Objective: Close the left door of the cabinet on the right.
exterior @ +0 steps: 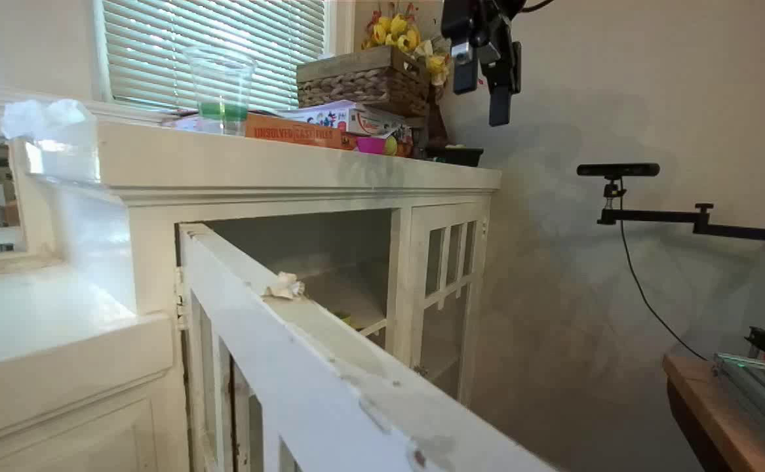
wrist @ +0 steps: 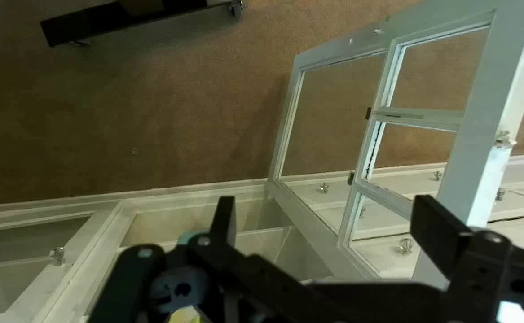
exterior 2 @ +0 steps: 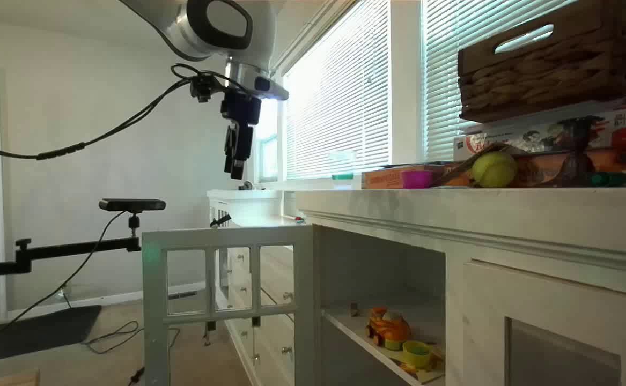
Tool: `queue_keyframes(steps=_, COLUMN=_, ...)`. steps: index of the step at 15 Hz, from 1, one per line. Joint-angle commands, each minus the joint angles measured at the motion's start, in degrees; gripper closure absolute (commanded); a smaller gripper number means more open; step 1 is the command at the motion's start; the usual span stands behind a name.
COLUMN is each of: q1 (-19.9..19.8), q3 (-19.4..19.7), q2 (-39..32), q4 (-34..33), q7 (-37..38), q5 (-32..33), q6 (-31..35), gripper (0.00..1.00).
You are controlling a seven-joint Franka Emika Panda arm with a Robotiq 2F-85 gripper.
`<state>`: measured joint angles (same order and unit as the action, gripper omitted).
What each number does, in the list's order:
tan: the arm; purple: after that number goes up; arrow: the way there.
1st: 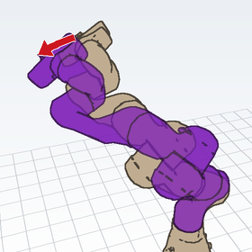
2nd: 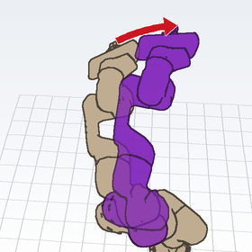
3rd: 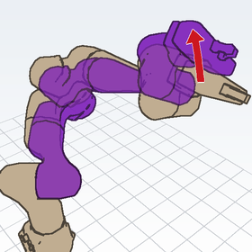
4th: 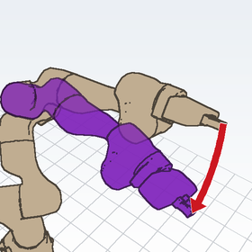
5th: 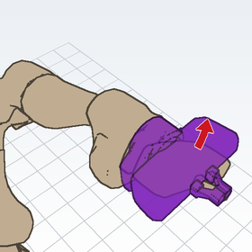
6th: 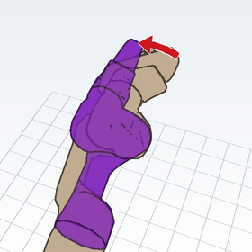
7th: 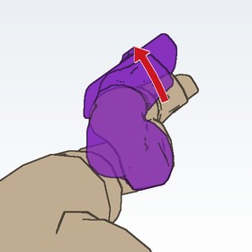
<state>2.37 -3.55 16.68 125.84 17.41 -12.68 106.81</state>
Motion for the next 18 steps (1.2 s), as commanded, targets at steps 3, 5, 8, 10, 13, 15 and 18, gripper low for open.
queue_keyframes(steps=3, q1=-0.3, q3=-0.3, q2=0.0, q4=-0.1, q7=-0.1, q5=-0.1, q6=-0.2, gripper=0.00)
queue_keyframes(steps=5, q1=0.3, q3=-0.6, q2=-0.3, q4=0.0, q7=-0.7, q5=-0.9, q6=0.3, gripper=0.00)
queue_keyframes(steps=8, q1=2.6, q3=-3.3, q2=-0.7, q4=0.2, q7=-0.8, q5=-1.1, q6=1.3, gripper=0.00)
queue_keyframes(steps=10, q1=4.5, q3=-5.9, q2=-1.3, q4=0.3, q7=-0.1, q5=-0.3, q6=2.1, gripper=0.00)
queue_keyframes(steps=13, q1=6.7, q3=-9.7, q2=-2.5, q4=0.1, q7=1.8, q5=1.2, q6=4.0, gripper=0.00)
queue_keyframes(steps=15, q1=7.3, q3=-11.8, q2=-3.3, q4=0.8, q7=4.7, q5=2.7, q6=8.3, gripper=0.00)
queue_keyframes(steps=18, q1=7.2, q3=-14.1, q2=-5.8, q4=1.2, q7=12.2, q5=4.3, q6=14.0, gripper=0.00)
